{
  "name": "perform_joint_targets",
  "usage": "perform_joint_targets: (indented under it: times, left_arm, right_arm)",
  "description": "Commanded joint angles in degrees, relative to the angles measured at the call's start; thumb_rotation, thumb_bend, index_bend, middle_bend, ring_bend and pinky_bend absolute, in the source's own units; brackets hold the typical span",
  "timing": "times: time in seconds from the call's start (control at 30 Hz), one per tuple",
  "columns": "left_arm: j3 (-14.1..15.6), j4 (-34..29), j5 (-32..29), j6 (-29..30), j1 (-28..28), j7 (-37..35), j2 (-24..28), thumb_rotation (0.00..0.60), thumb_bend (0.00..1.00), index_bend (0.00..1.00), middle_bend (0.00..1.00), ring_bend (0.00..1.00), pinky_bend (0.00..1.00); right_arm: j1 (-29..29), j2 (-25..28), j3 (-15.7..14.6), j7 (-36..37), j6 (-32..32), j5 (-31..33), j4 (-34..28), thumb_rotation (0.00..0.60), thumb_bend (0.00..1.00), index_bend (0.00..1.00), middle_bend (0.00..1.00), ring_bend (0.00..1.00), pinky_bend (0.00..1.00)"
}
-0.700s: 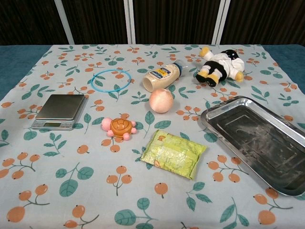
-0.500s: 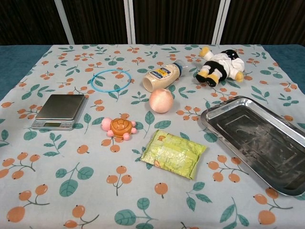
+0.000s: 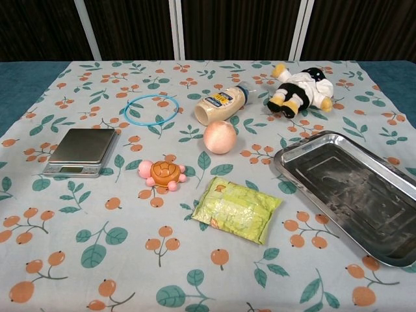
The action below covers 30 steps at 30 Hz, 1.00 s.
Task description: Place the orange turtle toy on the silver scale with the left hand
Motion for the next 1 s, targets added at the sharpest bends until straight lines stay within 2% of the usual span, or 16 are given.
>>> perform_joint_targets:
  times: [0.03,0.17,0.23,0.33,0.43,0.57,0.67,0.83,1.0]
  left_arm:
    - [0.1,0.1,0.2,0.1,0.0,-0.1,0.0,0.600,0.15,0.07,0.05,0.03,0.05]
    - [0.2,0.1,0.2,-0.2,-0.1,0.0,0.0,0.600,0.16,0.07,0.08,0.04,0.06]
    - [0.5,0.0,0.6,-0.5,-0.2,0.0,0.0,0.600,0.17,0.06,0.13,0.06,0.08]
    - [1.2,-0.2,1.5,-1.5,-0.6,-0.5,0.2,0.600,0.23,0.07,0.30,0.22,0.25]
    - [1.8,0.3,3.2,-2.8,-1.6,-2.0,0.1,0.600,0.39,0.08,0.56,0.48,0.51]
    - [2.9,1.7,5.2,-6.1,-3.4,-5.9,0.0,0.600,0.58,0.11,0.70,0.61,0.62]
    - [3.9,2.4,6.2,-8.5,-4.7,-6.1,-0.1,0.600,0.64,0.15,0.74,0.65,0.64]
    - [6.8,0.6,7.8,-16.0,-7.6,-3.6,1.5,0.600,0.65,0.16,0.76,0.66,0.65]
    - [7.4,-1.4,7.4,-20.7,-9.8,-0.5,2.0,0.600,0.65,0.16,0.76,0.66,0.65]
  right_arm:
    - [0.0,0.0,0.0,0.0,0.0,0.1,0.0,0.600,0.53,0.00,0.00,0.01,0.00]
    - [0.0,0.0,0.0,0.0,-0.1,0.1,0.0,0.600,0.53,0.00,0.00,0.01,0.00]
    - [0.0,0.0,0.0,-0.1,-0.2,0.1,0.0,0.600,0.53,0.00,0.00,0.01,0.00]
    - [0.0,0.0,0.0,-0.1,-0.2,0.1,0.0,0.600,0.53,0.00,0.00,0.01,0.00]
    - [0.0,0.0,0.2,0.1,-0.3,0.5,0.0,0.600,0.53,0.00,0.00,0.01,0.00]
    - [-0.2,0.1,0.6,0.3,0.0,1.2,0.0,0.600,0.53,0.00,0.00,0.01,0.00]
    - [-0.2,0.1,0.6,0.2,-0.1,1.3,0.0,0.600,0.53,0.00,0.00,0.01,0.00]
    - [-0.1,-0.1,0.7,-0.3,-0.4,1.7,0.1,0.600,0.53,0.00,0.00,0.01,0.00]
    - [-0.2,-0.2,0.8,-0.4,-0.2,1.9,0.0,0.600,0.53,0.00,0.00,0.01,0.00]
